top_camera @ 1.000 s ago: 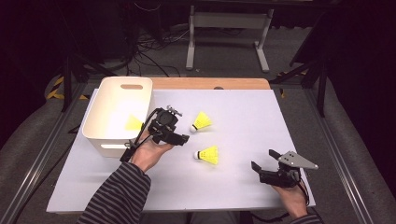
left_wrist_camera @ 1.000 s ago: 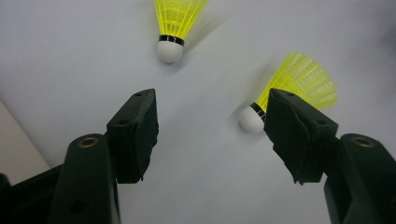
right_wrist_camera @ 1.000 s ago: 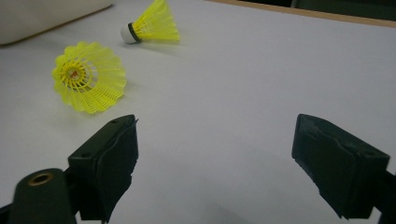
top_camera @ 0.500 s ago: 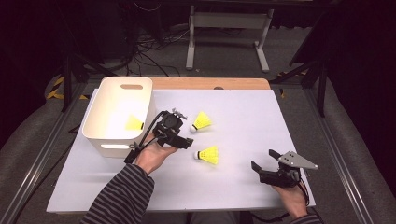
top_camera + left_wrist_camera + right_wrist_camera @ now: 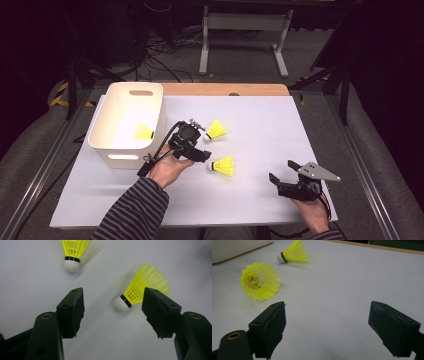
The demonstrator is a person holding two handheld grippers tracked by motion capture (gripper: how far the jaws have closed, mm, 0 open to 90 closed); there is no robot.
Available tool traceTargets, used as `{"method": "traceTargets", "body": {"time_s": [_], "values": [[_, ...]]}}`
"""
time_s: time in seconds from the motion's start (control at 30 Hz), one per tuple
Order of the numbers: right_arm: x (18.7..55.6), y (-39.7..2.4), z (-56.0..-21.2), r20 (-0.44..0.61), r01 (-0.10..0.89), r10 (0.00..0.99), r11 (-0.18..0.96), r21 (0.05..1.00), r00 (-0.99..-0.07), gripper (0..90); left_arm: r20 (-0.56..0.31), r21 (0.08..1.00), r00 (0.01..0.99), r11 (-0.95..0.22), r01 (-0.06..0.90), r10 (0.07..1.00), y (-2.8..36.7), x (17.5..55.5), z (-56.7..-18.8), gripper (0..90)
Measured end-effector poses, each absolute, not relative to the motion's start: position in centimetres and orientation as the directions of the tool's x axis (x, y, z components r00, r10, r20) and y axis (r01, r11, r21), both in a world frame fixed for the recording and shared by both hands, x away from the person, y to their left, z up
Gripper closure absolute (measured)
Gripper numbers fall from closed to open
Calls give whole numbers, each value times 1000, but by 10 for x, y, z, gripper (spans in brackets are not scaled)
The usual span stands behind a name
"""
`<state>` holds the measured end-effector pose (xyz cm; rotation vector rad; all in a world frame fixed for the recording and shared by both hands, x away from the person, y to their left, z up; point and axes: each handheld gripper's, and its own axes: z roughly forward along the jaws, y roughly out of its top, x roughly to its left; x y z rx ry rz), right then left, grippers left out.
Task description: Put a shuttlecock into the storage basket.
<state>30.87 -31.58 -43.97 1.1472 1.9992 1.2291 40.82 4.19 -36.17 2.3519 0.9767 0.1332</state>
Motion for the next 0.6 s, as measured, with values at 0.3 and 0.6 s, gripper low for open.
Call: {"method": "traceTargets", "body": {"time_s": [0.3,0.6], "values": [[309,-316,-440,-1,388,865,227,893,-503,148,-134,545,730,-566,619,670,36,408,-365,353],[309,-316,-440,0,391,865,227,892,-502,148,-151,542,731,-563,624,665,32,408,-366,353]]}}
